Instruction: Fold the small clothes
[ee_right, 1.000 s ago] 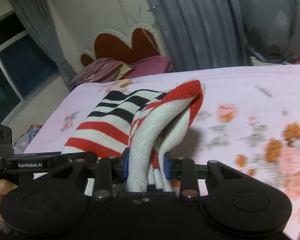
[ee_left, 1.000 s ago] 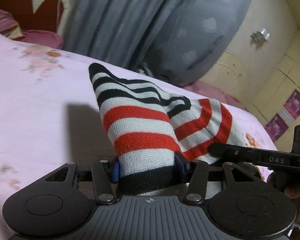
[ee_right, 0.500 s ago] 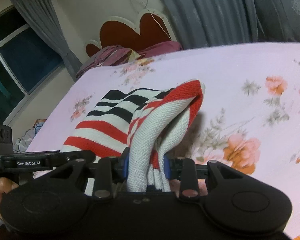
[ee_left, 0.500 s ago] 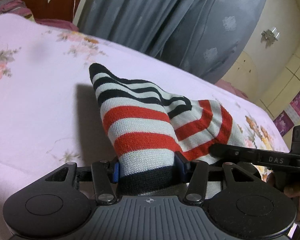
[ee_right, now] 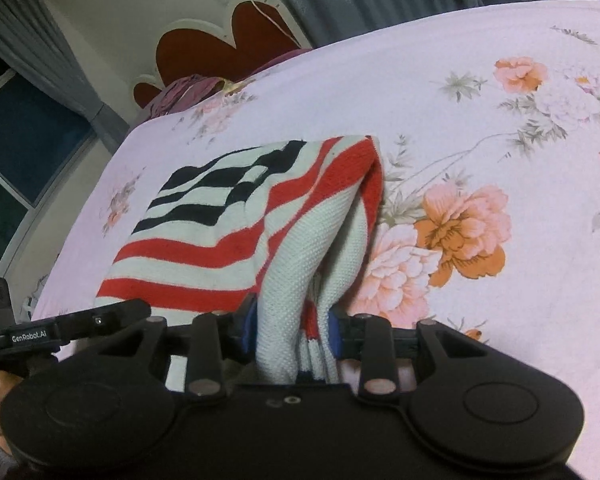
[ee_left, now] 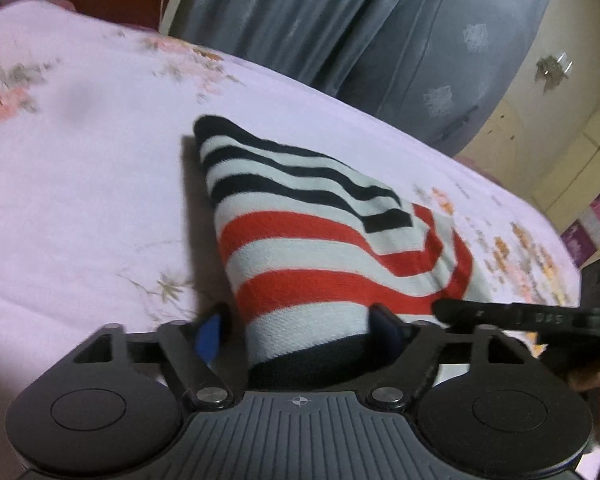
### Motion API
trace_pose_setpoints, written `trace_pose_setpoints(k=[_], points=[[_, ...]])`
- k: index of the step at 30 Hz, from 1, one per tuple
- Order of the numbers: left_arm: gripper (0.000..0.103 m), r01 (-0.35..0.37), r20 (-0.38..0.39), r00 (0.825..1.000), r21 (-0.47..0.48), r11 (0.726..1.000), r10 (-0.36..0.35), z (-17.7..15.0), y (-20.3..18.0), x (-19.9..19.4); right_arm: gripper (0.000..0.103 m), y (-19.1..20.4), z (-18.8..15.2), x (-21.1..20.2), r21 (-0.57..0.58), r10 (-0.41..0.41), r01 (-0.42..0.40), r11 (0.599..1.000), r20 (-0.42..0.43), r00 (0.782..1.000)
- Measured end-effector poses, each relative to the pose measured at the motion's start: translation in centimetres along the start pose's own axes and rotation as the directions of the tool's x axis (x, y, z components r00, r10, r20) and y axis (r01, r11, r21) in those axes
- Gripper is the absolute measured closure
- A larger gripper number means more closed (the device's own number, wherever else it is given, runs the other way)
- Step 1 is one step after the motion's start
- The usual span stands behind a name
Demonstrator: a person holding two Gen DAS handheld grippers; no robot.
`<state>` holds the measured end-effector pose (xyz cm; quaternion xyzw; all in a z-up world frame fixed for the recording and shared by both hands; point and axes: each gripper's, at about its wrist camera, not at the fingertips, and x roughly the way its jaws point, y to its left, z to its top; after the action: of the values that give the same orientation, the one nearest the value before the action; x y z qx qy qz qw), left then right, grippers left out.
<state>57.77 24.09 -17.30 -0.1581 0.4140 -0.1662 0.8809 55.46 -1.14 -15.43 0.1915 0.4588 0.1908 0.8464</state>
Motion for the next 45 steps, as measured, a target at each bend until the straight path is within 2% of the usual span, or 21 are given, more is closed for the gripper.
trace_pose_setpoints(k=[2,4,5,6,7,8,10,12,13,15,25,28,31,33,35,38,40,42,45], points=[[0.023,-0.041,0.042,0.998,0.021,0.999,0.04,0.1,-0.3,-1.7,0.06,0.4,0.4,-0.8,-0.019,-0.026,0.026,0.999,-0.008,1.0],[0.027,-0.075,0.12,0.99,0.053,0.996,0.068,0.7,-0.6,-3.7,0.058,1.2,1.1,-2.1,-0.063,-0.068,0.071,0.995,0.044,0.997],[0.037,-0.077,0.145,0.987,0.074,0.994,0.065,1.2,-0.8,-4.3,0.063,1.6,1.6,-3.2,-0.087,-0.078,0.085,0.993,0.087,0.993],[0.041,-0.08,0.158,0.985,0.091,0.993,0.065,1.8,-1.2,-4.5,0.069,1.8,2.0,-3.6,-0.1,-0.079,0.09,0.991,0.11,0.991],[0.041,-0.071,0.161,0.986,0.119,0.99,0.051,2.5,-1.8,-4.4,0.07,2.3,2.6,-3.9,-0.116,-0.079,0.094,0.989,0.128,0.989],[0.042,-0.058,0.15,0.988,0.151,0.987,0.035,3.2,-2.4,-3.9,0.071,2.8,3.3,-3.8,-0.141,-0.073,0.092,0.986,0.135,0.988],[0.042,-0.05,0.09,0.996,0.235,0.971,0.029,4.2,-4.1,-1.9,0.08,3.8,4.6,-2.3,-0.19,-0.074,0.095,0.977,0.114,0.991],[0.042,-0.073,0.036,0.997,0.288,0.955,0.065,4.7,-5.1,0.6,0.085,4.8,5.3,0.2,-0.24,-0.09,0.102,0.965,0.063,0.994],[0.042,-0.078,0.002,0.997,0.286,0.955,0.081,4.8,-5.0,2.0,0.087,4.9,5.4,1.5,-0.262,-0.123,0.129,0.956,0.04,0.992],[0.042,-0.08,-0.038,0.995,0.28,0.957,0.094,4.7,-4.6,3.7,0.087,4.9,5.4,3.9,-0.318,-0.237,0.224,0.921,0.0,0.972],[0.042,-0.097,-0.04,0.993,0.304,0.948,0.114,4.6,-4.8,4.1,0.085,4.9,5.3,4.7,-0.305,-0.27,0.258,0.917,0.001,0.963],[0.042,-0.103,-0.038,0.992,0.312,0.944,0.121,4.4,-5.1,4.1,0.081,4.9,5.5,4.6,-0.294,-0.278,0.265,0.918,-0.002,0.961],[0.041,-0.139,-0.011,0.989,0.32,0.937,0.15,4.4,-5.8,3.1,0.081,5.6,5.6,3.8,-0.283,-0.287,0.278,0.918,0.007,0.958],[0.041,-0.159,0.052,0.987,0.335,0.929,0.15,4.1,-6.7,0.6,0.078,6.6,5.0,1.9,-0.298,-0.269,0.271,0.915,0.046,0.962],[0.041,-0.148,0.104,0.987,0.32,0.936,0.121,3.1,-7.3,-2.3,0.078,7.5,3.9,-0.1,-0.316,-0.239,0.248,0.916,0.068,0.969],[0.042,-0.095,0.088,0.994,0.316,0.944,0.071,0.6,-7.8,-4.8,0.078,8.8,1.1,-2.6,-0.373,-0.209,0.221,0.901,0.072,0.975],[0.052,-0.092,0.057,0.995,0.346,0.934,0.077,-1.0,-8.2,-4.9,0.082,9.1,-0.5,-3.1,-0.389,-0.202,0.205,0.898,0.048,0.978],[0.053,-0.117,0.051,0.993,0.364,0.924,0.105,-2.4,-8.2,-4.4,0.086,9.1,-2.1,-2.5,-0.429,-0.232,0.221,0.876,0.026,0.972],[0.053,-0.136,0.048,0.991,0.366,0.92,0.128,-3.2,-7.7,-3.7,0.09,8.0,-3.4,-1.0,-0.471,-0.32,0.297,0.831,0.033,0.947]])
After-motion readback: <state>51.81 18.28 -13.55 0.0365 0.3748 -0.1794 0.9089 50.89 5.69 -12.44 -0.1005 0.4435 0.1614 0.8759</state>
